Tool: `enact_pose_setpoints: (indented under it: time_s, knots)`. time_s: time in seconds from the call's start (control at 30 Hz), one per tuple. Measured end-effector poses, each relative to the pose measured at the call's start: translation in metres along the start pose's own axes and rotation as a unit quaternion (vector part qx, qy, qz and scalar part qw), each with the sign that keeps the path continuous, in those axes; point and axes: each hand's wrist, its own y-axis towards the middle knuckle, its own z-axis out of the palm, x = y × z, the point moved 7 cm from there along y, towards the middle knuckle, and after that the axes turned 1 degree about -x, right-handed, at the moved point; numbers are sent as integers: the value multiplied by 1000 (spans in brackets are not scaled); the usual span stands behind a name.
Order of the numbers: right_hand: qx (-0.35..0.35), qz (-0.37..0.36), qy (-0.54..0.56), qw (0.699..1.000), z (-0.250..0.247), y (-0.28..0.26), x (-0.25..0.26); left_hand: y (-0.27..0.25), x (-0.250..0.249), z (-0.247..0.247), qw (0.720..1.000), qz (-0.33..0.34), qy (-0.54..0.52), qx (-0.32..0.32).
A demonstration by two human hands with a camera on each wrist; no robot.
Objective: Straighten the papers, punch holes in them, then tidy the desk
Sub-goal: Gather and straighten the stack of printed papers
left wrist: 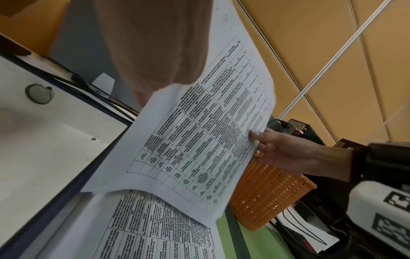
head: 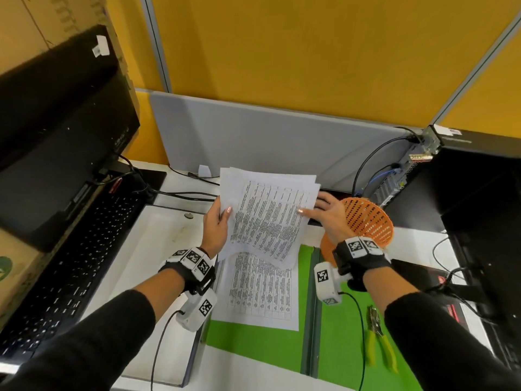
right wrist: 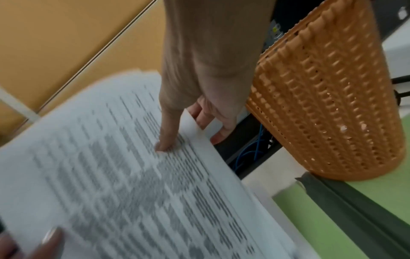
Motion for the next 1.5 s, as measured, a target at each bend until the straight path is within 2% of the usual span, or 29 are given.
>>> enact_pose_setpoints:
  time_s: [0.1, 0.17, 0.27, 0.37, 0.47, 0.73, 0.83, 1.0, 1.13, 1.3, 1.37, 1.5]
  knots:
    - [33, 40, -9, 999, 14, -9, -18, 0, -1, 5, 1000, -7, -8, -1]
    - [11, 37, 4, 999, 16, -10, -21, 0, -5, 6, 1000, -6, -7, -13]
    - [-39, 2, 27, 999, 15, -6, -12, 2, -12, 6, 999, 33, 21, -37]
    - [-56, -50, 28, 997, 20, -3, 2, 4, -13, 8, 996, 55, 36, -52]
    - [-59, -67, 18, 996, 27, -1, 0, 4, -14, 15, 998, 44, 5, -51]
    - [-78, -25, 5, 997, 28, -2, -29, 2, -1, 21, 998, 9, 2, -56]
    - [-77, -31, 10, 996, 27, 3, -31, 7, -6, 22, 999, 21, -5, -42]
    - [-66, -9, -17, 998, 31, 2, -54, 2, 20, 27, 999, -42, -16, -5]
    - [-63, -10, -48, 997, 30, 7, -53, 0, 15, 29, 999, -27, 17, 29]
    - [-54, -3, -95, 994, 30, 25, -59, 9, 19, 18, 992, -2, 111, 61]
    - [-42, 12, -114, 993, 30, 32, -71, 12, 28, 7, 989, 5, 134, 60]
    - [-20, 124, -183, 975, 23, 35, -109, 8, 38, -21, 980, -4, 186, 65]
